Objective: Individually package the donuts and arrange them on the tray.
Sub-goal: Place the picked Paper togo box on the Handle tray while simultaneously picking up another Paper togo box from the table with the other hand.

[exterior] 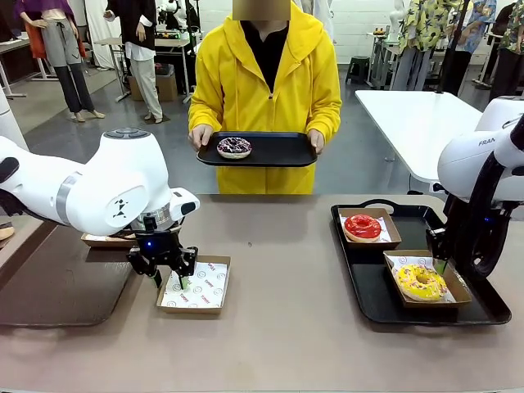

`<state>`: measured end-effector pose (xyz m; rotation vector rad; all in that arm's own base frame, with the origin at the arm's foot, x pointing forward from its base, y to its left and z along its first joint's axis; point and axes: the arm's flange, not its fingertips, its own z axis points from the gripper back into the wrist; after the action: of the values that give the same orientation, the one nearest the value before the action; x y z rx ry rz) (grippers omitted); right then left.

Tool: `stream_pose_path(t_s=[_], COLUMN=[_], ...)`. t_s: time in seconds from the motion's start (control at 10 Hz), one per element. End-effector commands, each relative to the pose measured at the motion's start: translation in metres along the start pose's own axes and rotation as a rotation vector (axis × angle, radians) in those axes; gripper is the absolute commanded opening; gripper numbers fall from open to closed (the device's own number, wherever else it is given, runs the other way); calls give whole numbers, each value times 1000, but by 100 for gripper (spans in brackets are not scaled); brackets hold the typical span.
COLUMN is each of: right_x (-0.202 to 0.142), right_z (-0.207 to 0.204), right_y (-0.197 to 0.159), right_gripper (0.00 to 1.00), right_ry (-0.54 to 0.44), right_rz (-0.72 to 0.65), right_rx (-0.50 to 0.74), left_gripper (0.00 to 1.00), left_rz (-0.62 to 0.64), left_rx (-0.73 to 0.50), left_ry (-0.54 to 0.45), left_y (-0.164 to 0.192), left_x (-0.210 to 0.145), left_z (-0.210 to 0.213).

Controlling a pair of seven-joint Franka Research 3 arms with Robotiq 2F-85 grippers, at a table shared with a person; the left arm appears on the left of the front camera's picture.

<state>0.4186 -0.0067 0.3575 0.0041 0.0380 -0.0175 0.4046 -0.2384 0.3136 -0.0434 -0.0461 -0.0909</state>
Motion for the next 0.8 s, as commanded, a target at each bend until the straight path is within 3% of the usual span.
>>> stream_pose_path(t_s=[0.0, 0.1, 0.2, 0.7], right_x=[2, 2, 1, 1], right_z=[-1, -1, 0, 0], right_y=[-1, -1, -2, -1], right_gripper=[100, 97, 100, 100], right_ry=[-11, -9, -10, -15], right_rz=[12, 14, 13, 14], right_rx=[16, 16, 16, 18], left_gripper=[0, 7, 0, 0], left_rz=[30, 29, 27, 26], left_rx=[-6, -5, -4, -7], left_ry=[-32, -32, -32, -24], left_y=[-4, -4, -4, -3], left_x=[-1, -1, -1, -2], left_z=[5, 6, 6, 7])
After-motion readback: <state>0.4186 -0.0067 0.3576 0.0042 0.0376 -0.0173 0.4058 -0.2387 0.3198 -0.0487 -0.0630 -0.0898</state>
